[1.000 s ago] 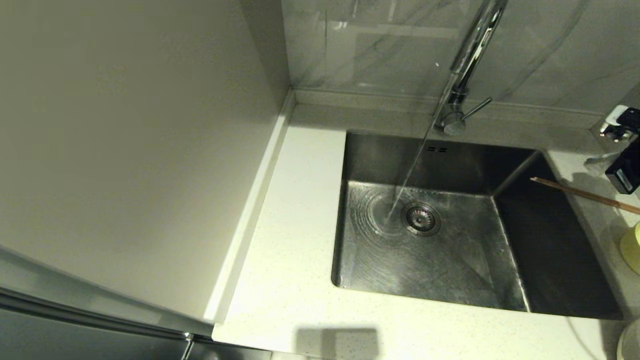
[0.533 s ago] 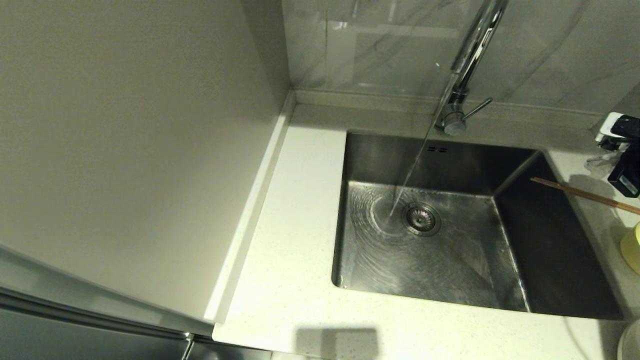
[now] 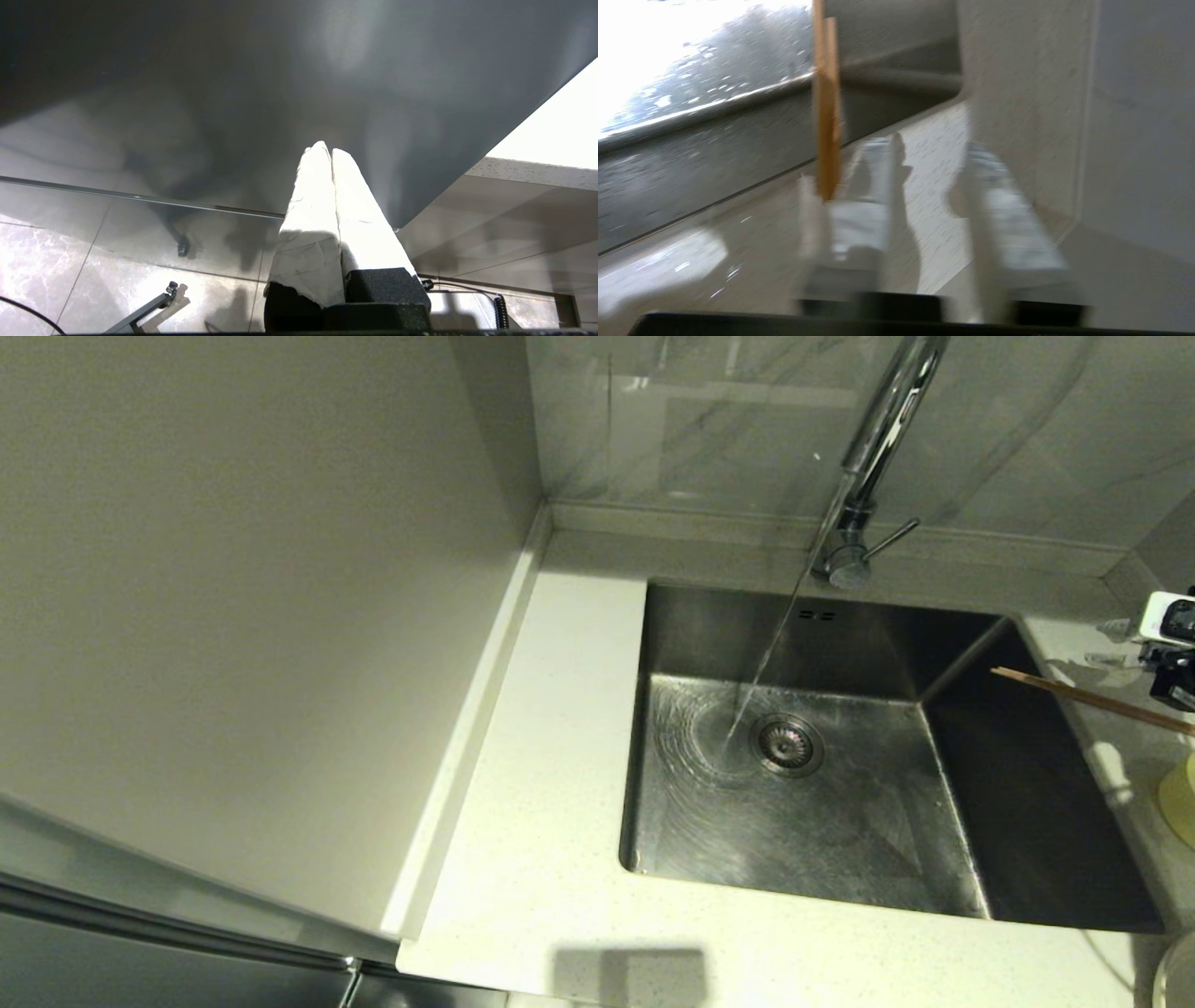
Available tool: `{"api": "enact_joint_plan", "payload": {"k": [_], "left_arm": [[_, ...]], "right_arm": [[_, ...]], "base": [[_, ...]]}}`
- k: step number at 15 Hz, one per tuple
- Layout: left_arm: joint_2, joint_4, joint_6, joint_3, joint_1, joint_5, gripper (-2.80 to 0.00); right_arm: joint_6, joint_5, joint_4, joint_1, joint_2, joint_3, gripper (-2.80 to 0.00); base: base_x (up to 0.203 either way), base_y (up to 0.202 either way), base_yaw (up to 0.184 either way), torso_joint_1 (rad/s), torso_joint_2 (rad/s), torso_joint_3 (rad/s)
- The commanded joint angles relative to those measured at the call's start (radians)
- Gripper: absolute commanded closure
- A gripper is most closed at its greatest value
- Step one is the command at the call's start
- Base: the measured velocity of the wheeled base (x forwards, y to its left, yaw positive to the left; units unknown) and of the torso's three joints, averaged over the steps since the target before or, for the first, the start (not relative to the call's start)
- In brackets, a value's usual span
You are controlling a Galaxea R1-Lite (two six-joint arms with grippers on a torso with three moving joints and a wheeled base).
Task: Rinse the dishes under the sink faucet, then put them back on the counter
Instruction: Pick up the chopsticks
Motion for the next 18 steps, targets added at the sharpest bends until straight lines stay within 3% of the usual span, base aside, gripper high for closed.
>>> {"api": "enact_joint_plan", "payload": {"k": [1,8,13,18], "left_arm": [[-0.002,-0.001,0.0,0.0,0.0,0.0,0.0],[-0.002,-0.001,0.0,0.0,0.0,0.0,0.0],[-0.002,-0.001,0.0,0.0,0.0,0.0,0.0],[-0.002,-0.001,0.0,0.0,0.0,0.0,0.0]], "right_arm": [[-0.018,0.022,-0.037,-0.002,0.038,-0.008,-2.8],[-0.098,0.116,-0.036,-0.023,-0.015,0.048,-2.8],[-0.182,0.117,-0.04,-0.027,-0.086,0.235,-2.8],[-0.202,0.07,-0.044,0.015,-0.058,0.251,-2.8]], "base": [[0.0,0.0,0.0,0.0,0.0,0.0],[0.0,0.0,0.0,0.0,0.0,0.0],[0.0,0.0,0.0,0.0,0.0,0.0],[0.0,0.0,0.0,0.0,0.0,0.0]]}}
